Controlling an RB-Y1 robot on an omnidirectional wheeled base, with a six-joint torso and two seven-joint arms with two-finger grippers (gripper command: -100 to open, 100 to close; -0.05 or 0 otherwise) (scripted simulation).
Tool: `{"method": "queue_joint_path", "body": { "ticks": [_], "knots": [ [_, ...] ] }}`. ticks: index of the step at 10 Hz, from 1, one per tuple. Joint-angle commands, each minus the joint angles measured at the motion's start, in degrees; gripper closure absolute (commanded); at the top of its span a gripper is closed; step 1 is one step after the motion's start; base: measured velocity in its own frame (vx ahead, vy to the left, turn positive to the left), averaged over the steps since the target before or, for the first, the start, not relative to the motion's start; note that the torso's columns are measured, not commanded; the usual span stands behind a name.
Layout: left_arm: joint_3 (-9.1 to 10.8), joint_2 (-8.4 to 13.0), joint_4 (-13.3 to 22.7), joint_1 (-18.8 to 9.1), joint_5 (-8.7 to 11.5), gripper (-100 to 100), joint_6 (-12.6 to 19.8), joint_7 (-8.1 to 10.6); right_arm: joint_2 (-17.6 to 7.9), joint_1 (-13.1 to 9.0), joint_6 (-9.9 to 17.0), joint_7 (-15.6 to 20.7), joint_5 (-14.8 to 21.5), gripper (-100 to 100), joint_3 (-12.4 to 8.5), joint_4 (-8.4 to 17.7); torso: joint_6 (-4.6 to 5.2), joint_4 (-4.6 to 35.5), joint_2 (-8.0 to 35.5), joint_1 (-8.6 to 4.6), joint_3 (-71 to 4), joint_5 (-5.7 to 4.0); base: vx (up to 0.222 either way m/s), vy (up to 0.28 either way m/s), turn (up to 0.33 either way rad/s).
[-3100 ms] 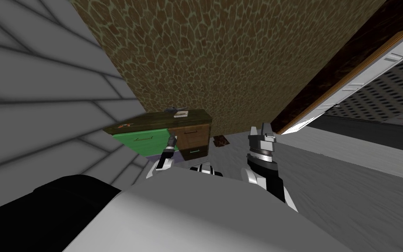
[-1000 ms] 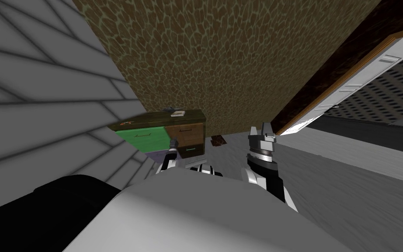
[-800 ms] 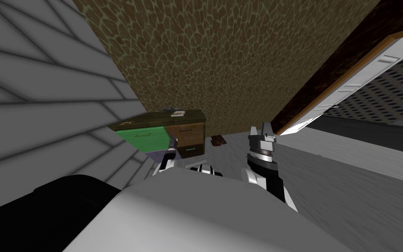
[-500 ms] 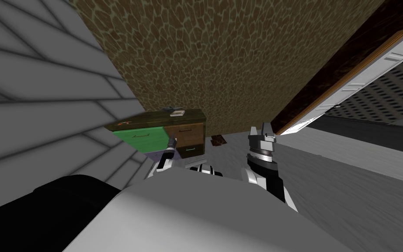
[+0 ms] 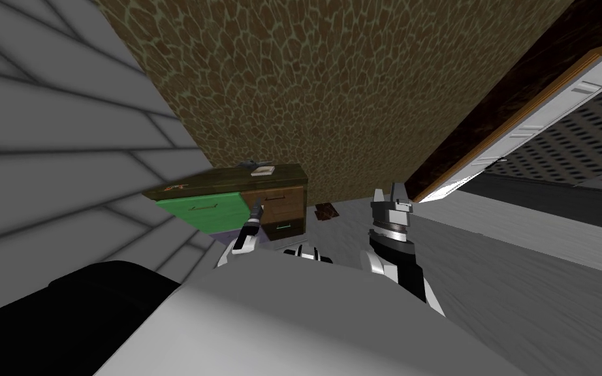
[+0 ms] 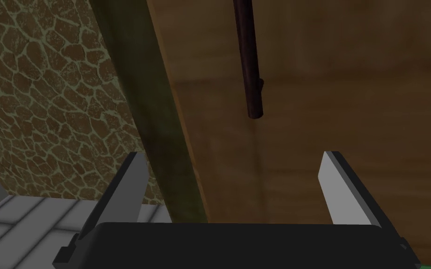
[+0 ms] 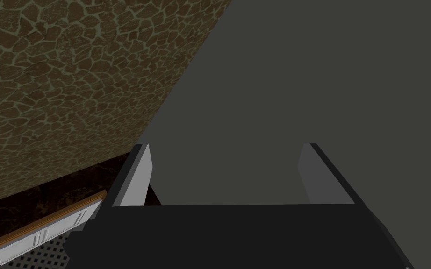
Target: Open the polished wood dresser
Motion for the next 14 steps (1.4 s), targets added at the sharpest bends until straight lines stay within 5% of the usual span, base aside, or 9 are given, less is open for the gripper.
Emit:
{"method": "queue_joint_path", "body": {
  "ticks": [1,6,10,11,12,13,14],
  "knots": [
    [0.09,-3.1,-0.8,-0.1,0.1,-100,0.6,-0.04,0.0,0.0,0.0,0.0,0.0,0,0.0,0.0,0.00,0.1,0.2,-0.04,0.1,-0.02,0.073,0.011,-0.005],
    [0.16,-10.4,-1.4,0.0,0.1,-100,0.8,-0.06,0.0,0.0,0.0,0.0,0.0,0,0.0,0.0,0.00,0.1,0.2,0.04,0.1,0.00,0.005,0.001,-0.001],
    [0.32,-9.9,-3.4,0.4,0.2,-100,2.3,-0.09,0.0,0.0,0.0,0.0,0.0,0,0.0,0.0,0.00,0.0,0.1,0.08,0.1,0.01,0.029,0.005,0.006],
    [0.21,-9.8,-1.9,0.0,0.1,100,1.3,-0.08,0.0,0.0,0.0,0.0,0.0,0,0.0,0.0,0.00,0.1,0.3,0.03,0.2,0.00,-0.009,0.004,-0.019],
    [0.26,-9.9,-2.6,0.2,0.2,100,1.9,-0.12,0.0,0.0,0.0,0.0,0.0,0,0.0,0.0,0.01,0.1,0.4,0.03,0.2,0.00,-0.010,-0.002,-0.006],
    [0.17,-7.7,-2.4,0.3,0.1,-100,1.8,-0.11,0.0,0.0,0.0,0.0,0.0,0,0.0,0.0,0.00,0.2,0.3,0.03,0.2,-0.06,-0.014,-0.013,0.007],
    [0.17,-6.2,-2.3,0.2,0.1,-100,1.8,-0.11,0.0,0.0,0.0,0.0,0.0,0,0.0,0.0,0.03,0.2,0.2,0.11,0.1,-0.08,0.000,0.000,0.000]
  ]
}}
